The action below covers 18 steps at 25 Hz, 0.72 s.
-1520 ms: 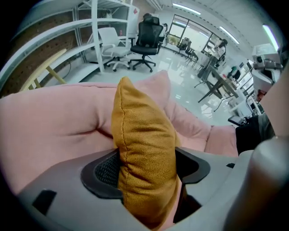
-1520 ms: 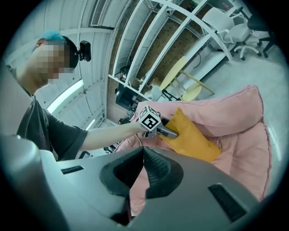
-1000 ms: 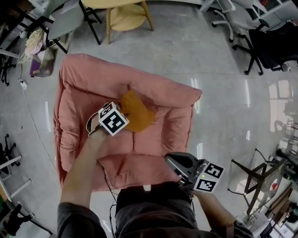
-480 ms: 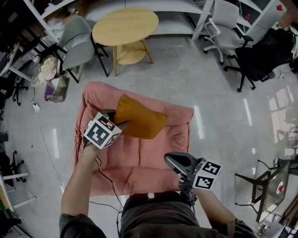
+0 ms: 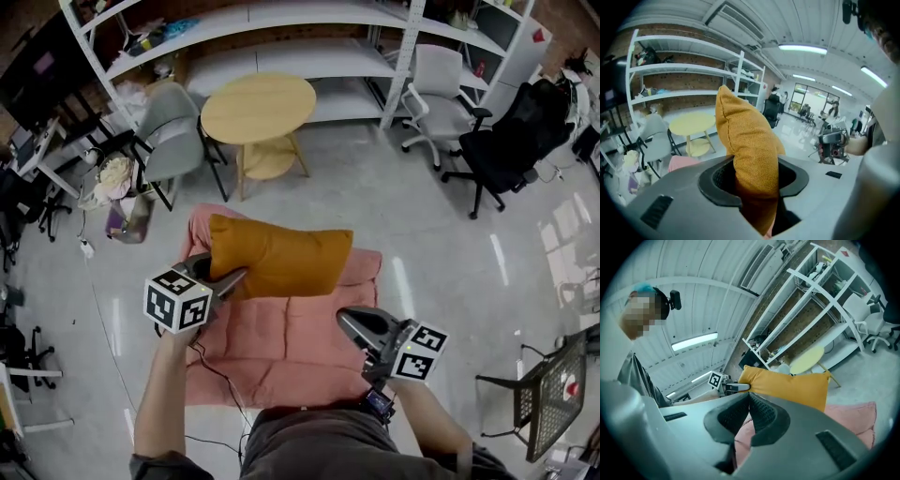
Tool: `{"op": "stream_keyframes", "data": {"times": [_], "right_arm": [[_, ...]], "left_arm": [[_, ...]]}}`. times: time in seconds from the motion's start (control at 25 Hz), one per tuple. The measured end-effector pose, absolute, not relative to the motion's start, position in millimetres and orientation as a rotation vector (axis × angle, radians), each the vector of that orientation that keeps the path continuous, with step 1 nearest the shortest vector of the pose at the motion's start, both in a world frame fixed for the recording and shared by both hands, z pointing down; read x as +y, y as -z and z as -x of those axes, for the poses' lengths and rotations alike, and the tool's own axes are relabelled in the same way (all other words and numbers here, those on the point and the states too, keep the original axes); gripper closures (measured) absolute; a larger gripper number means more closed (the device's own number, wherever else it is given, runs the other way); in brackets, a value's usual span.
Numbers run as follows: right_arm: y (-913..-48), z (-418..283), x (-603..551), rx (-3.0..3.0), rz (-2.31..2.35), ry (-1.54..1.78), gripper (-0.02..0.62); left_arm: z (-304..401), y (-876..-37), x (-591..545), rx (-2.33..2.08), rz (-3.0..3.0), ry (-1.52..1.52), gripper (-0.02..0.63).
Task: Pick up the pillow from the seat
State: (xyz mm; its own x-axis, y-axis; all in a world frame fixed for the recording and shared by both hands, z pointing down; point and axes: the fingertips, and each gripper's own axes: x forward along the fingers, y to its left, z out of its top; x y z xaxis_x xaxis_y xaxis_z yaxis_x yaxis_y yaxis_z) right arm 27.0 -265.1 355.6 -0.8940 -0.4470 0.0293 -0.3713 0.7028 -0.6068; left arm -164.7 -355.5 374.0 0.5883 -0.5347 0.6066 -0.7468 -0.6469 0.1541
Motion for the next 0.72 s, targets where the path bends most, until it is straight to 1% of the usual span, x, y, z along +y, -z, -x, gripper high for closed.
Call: {"op": "stream_keyframes", "data": {"times": [0.2,0.72], "right_arm": [[-329,-29,-263,2.783,0.672,0.87,0.583],[-283,-6,-273,2.799,0.645,0.752,0.583]], "left_arm": [[175,-356,-330,-1.119,-2.412,-0.601,0.42],[181,-319,-326,-1.163,-2.456,-0.527,0.42]]}}
